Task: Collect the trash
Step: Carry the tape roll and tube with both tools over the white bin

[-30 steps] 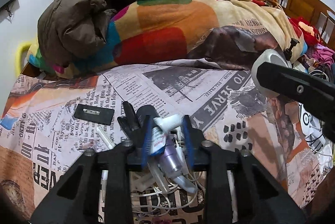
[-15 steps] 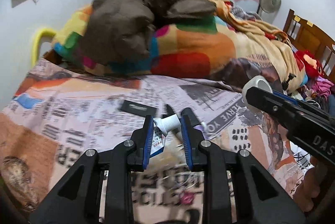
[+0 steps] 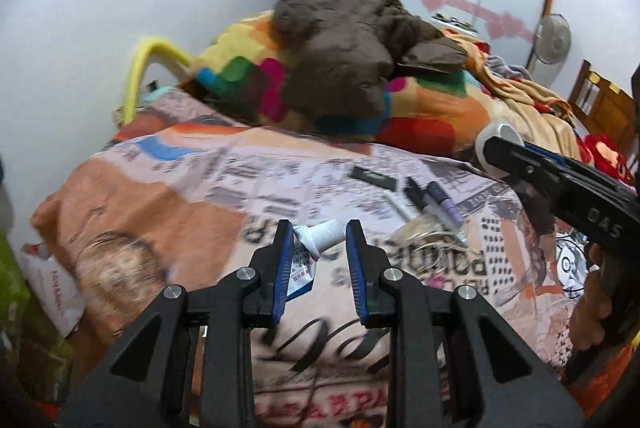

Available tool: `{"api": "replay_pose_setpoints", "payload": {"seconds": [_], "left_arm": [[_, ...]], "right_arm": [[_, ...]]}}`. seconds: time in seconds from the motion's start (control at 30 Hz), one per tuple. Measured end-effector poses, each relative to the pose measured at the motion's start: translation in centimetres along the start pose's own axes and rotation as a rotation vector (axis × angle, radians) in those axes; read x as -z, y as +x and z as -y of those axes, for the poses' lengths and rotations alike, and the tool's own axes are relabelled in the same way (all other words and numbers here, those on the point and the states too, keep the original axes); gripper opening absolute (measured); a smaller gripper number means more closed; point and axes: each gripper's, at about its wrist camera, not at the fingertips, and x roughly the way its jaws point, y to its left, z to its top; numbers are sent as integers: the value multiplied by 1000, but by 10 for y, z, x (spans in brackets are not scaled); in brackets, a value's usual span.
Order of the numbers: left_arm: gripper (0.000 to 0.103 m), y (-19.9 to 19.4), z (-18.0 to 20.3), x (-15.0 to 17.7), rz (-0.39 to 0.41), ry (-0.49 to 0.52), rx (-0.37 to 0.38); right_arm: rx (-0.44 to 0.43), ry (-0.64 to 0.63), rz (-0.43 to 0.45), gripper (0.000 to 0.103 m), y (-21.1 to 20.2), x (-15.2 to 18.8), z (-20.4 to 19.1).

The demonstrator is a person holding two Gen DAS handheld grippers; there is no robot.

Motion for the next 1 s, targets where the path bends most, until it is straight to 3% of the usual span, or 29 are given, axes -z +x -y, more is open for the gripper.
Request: {"api": "replay_pose_setpoints", "payload": {"seconds": [0.23, 0.47, 1.0], "left_arm": [[26, -64, -52, 25, 26, -43, -108], [26, -132, -105, 76, 11, -115, -200], [26, -237, -201, 187, 13, -322, -297]], "right_arm": [[-135, -131, -55, 37, -14, 21, -74], [-226, -202, -101, 37, -28, 43, -139], [-398, -310, -211, 37, -34, 98, -277]]}}
